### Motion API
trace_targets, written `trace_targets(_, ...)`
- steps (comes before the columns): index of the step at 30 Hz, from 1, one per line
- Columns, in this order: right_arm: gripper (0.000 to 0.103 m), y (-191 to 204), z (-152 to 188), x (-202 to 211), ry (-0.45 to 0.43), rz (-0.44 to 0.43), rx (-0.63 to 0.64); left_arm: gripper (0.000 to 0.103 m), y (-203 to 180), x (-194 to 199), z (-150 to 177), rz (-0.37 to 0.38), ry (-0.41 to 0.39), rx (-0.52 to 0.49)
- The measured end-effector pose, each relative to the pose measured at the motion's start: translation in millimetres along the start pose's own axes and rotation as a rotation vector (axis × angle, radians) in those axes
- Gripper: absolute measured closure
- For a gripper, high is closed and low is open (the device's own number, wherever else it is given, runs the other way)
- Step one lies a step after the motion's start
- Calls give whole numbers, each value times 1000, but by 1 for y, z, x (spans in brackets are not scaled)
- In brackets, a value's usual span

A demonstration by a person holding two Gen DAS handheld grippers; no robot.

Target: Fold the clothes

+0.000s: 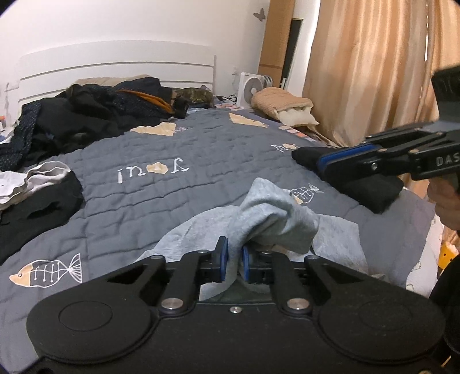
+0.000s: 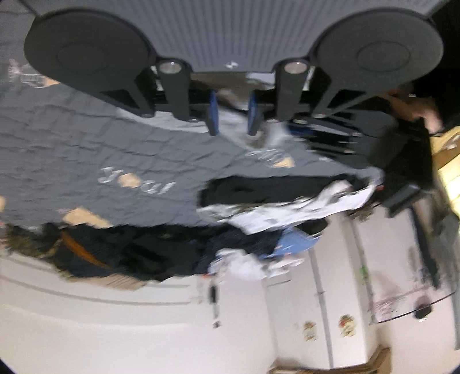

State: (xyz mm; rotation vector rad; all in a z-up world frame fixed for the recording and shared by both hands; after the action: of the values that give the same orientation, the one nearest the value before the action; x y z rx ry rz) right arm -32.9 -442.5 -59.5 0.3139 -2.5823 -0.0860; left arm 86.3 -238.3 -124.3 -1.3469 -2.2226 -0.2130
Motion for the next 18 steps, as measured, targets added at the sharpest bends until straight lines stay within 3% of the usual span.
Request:
trace_targets(3, 66, -25, 15, -12, 19, 63, -34, 92, 0, 0, 1, -8, 12, -4)
trace_targets(10, 65, -74, 56, -59, 127, 68, -167, 92, 4, -4, 5, -24, 35, -1)
trace_targets(18, 65, -93, 78, -98, 257, 58, -160, 91, 11, -12, 10, -23, 75, 4)
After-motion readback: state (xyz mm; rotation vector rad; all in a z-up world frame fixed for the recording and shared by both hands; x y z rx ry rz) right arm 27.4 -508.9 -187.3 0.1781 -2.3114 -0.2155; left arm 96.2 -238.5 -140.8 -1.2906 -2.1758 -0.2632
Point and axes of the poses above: each gripper's, at about its wrist camera, not at the fingertips, and x roughly against the way its jaws point, y to its left, z to its underside, the point moved 1 cm from there along -x, roughly the way its jaws point, and after that the axes turned 1 degree about -y, right-handed, at the moved point
